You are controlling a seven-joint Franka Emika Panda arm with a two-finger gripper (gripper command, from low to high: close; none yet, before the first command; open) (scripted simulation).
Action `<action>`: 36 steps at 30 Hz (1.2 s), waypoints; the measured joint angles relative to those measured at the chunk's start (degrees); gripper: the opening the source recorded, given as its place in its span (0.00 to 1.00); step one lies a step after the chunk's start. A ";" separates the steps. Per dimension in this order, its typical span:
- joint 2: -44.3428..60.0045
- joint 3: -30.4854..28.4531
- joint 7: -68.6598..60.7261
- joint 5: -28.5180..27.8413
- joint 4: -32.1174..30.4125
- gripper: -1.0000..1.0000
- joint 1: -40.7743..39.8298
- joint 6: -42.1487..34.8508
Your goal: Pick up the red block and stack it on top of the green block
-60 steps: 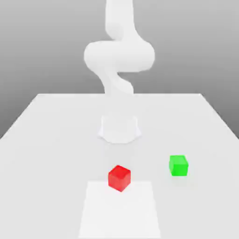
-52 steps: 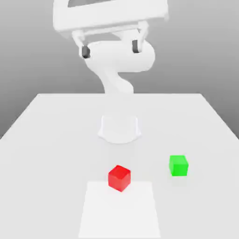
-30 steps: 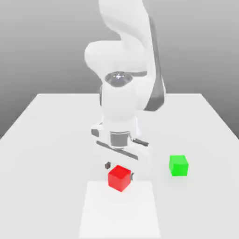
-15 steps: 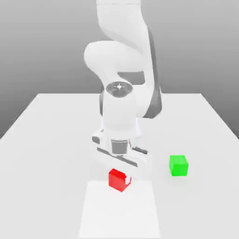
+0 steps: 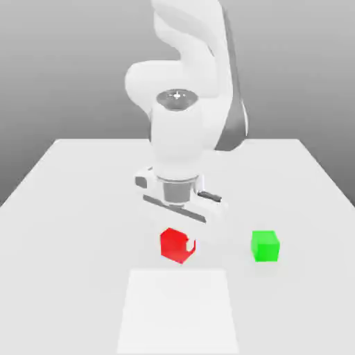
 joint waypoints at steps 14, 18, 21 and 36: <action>-6.97 12.72 32.97 12.21 0.24 0.00 8.77 -6.38; -8.83 16.73 43.02 15.14 0.20 0.00 10.85 -8.00; -10.13 19.77 50.66 17.19 0.13 0.00 12.36 -9.11; -7.20 34.63 80.00 15.88 -0.57 0.00 9.75 -5.73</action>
